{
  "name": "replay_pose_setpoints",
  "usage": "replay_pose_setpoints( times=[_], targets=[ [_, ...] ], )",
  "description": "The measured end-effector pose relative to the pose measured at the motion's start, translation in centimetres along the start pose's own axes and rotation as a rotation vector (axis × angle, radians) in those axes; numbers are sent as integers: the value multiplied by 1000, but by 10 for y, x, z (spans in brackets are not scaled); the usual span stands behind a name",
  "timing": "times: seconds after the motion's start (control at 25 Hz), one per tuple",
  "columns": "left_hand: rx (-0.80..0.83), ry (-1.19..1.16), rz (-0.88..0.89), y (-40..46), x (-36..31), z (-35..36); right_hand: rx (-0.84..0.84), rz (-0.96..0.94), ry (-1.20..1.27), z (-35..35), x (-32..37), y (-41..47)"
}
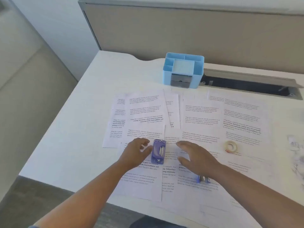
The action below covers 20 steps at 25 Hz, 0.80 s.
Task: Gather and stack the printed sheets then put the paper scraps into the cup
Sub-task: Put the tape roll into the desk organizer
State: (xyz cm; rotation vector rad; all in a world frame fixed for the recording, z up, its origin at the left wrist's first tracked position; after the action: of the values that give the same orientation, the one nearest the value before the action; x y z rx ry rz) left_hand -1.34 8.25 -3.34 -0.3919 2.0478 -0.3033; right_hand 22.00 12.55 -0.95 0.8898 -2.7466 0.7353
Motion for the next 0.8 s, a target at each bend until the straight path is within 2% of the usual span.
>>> replay_pose_setpoints(
  times=[0.08,0.44,0.68,0.8],
  targets=[
    [16,-83,-123,-1,2,10,62,-12,52,5,-1,6],
    [-7,-158,-259,-7,1,28,204,-35,155,17,1,27],
    [188,-353,-188,4,-28,24,178,33,437,-5,7,41],
    [255,-386,-128,26,-45,8,145,56,691,-23,13,50]
  ],
)
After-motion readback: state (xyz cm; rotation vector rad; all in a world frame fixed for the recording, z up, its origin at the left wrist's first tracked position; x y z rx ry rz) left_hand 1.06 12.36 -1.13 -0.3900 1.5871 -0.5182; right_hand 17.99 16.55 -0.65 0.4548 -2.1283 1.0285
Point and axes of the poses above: each hand's wrist, its own y-axis towards the middle knuckle, its own z-axis out of the palm, x = y × z, the point moved 9 cm from there along y, towards the middle knuckle, and after that the axes turned 14 degrees about -y, right-handed, at the moved point
